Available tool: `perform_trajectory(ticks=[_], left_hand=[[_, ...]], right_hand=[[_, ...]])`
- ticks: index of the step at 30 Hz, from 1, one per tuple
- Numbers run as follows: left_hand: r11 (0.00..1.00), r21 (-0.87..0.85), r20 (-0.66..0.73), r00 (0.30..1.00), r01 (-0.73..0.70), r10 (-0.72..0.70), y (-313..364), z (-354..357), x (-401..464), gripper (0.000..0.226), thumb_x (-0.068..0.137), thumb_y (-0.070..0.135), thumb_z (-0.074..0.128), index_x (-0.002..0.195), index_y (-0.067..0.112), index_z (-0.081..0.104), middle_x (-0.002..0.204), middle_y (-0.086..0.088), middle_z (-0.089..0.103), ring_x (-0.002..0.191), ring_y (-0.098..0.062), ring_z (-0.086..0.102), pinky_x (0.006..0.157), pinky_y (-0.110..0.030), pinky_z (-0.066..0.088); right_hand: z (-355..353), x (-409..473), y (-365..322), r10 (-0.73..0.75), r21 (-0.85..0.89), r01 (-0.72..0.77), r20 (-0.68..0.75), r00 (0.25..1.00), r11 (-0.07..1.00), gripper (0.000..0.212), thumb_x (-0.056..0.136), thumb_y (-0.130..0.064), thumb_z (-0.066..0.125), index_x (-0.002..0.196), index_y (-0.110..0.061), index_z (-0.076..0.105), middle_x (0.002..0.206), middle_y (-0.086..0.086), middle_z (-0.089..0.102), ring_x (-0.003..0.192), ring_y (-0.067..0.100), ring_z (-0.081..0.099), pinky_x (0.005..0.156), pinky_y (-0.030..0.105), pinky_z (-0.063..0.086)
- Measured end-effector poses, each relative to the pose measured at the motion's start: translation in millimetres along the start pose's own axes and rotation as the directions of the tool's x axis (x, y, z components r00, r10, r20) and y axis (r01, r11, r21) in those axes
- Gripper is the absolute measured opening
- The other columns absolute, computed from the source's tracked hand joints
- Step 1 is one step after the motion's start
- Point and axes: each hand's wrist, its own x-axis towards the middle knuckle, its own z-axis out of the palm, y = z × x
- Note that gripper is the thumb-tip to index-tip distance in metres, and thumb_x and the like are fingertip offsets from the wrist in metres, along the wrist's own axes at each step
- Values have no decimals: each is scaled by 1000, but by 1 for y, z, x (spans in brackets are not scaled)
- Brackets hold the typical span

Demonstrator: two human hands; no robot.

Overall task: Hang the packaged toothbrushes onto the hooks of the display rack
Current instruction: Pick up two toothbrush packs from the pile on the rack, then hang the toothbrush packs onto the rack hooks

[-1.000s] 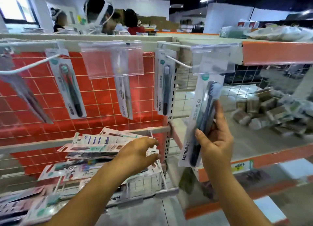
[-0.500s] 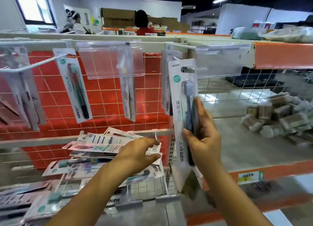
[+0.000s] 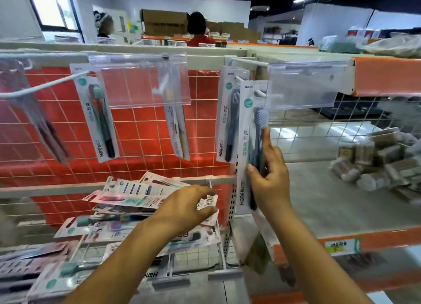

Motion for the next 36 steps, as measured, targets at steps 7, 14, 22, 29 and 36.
perform_trajectory(ticks=[7, 14, 22, 29, 36], left_hand=[[999, 7, 11, 999, 35, -35, 1, 3, 0, 46, 89, 41, 57, 133, 29, 48, 131, 10, 53, 116, -7, 50, 96, -25, 41], [994, -38, 8, 994, 105, -105, -8, 5, -6, 45, 88, 40, 59, 130, 30, 50, 129, 9, 54, 113, -10, 53, 96, -28, 44], [985, -28, 27, 985, 173, -172, -35, 2, -25, 47, 87, 36, 62, 131, 22, 52, 127, 1, 58, 110, -12, 55, 92, -25, 44], [971, 27, 25, 970, 239, -240, -59, 0, -43, 48, 91, 40, 55, 135, 23, 46, 135, 3, 50, 121, -15, 47, 101, -27, 38], [948, 30, -38, 948, 317, -316, -82, 5, -68, 45, 90, 39, 57, 133, 28, 49, 132, 5, 54, 114, -12, 53, 90, -24, 42]], right_hand=[[19, 72, 4, 70, 6, -70, 57, 996, 998, 80, 87, 7, 51, 135, -47, 17, 112, 8, 55, 86, 14, 59, 72, 26, 54], [37, 82, 22, 86, -261, -54, 111, 990, 964, 88, 89, -5, 53, 145, -39, -6, 134, 10, 39, 106, 22, 51, 78, 20, 39], [42, 43, 45, 55, -133, -49, 36, 998, 990, 79, 86, -10, 63, 147, -33, 19, 129, 9, 40, 115, 20, 47, 92, 31, 46], [68, -9, 67, 199, -117, -181, 170, 965, 977, 68, 86, -8, 62, 144, -22, 31, 141, 8, 36, 126, 26, 43, 101, 48, 42], [96, -47, 64, 187, -109, -158, 370, 910, 981, 59, 85, 5, 54, 139, -13, 38, 121, -3, 35, 117, 11, 38, 93, 5, 34]])
